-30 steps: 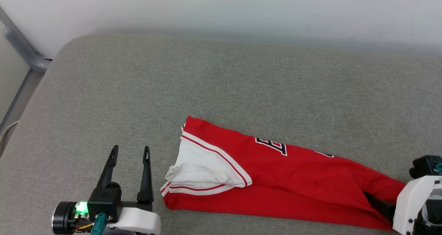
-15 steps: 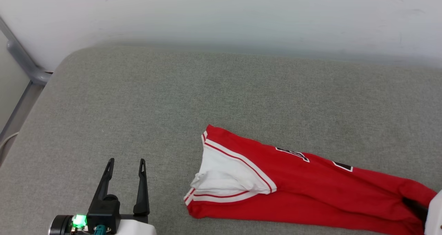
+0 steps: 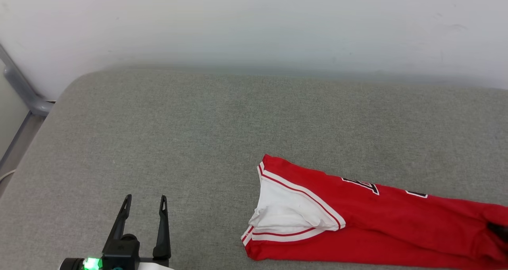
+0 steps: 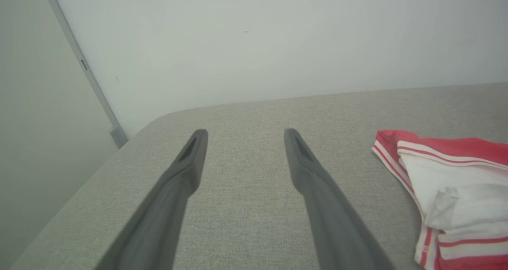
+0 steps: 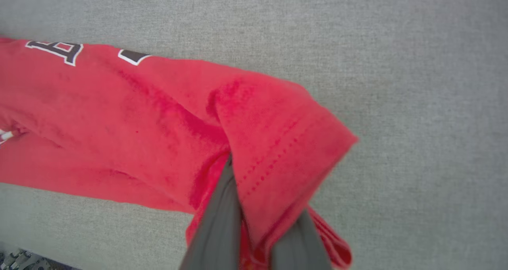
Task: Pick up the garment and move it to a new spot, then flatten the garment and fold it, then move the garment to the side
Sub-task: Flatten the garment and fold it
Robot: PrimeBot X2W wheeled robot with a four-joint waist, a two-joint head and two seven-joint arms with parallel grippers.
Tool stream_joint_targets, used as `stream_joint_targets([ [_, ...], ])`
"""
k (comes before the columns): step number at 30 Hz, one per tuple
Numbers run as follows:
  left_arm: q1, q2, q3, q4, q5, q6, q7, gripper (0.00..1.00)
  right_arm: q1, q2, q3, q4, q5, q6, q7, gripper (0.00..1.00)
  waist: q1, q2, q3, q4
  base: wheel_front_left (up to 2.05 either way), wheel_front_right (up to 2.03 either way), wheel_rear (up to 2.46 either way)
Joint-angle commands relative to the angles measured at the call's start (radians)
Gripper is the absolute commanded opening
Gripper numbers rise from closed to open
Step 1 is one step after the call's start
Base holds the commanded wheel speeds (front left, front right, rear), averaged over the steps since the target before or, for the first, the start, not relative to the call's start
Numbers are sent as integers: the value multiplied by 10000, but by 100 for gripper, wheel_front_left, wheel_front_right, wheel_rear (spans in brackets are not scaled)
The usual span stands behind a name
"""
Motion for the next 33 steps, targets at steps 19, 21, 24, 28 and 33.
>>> stream_joint_targets([
  [19,-187,-375,-65,133,313,-496,-46,100,-877,2060,392,-4241,-916,-12,2029,0,0,0,140,125,0,0,0],
  [21,-328,-412,-119,146,358,-546,-46,100,-1269,2388,699,-4259,-1016,-12,2140,0,0,0,269,194,0,0,0],
  [24,-436,-436,-167,164,359,-590,-46,100,-1680,2652,1067,-4179,-1147,-12,2204,0,0,0,406,267,0,0,0],
  [28,-646,-495,-203,180,363,-665,-46,100,-2416,3266,1802,-3796,-1438,-12,1998,0,0,0,670,424,0,0,0],
  [33,-863,-596,-242,220,368,-706,-46,100,-3184,3997,2686,-2969,-1720,-12,1552,0,0,0,943,614,0,0,0],
])
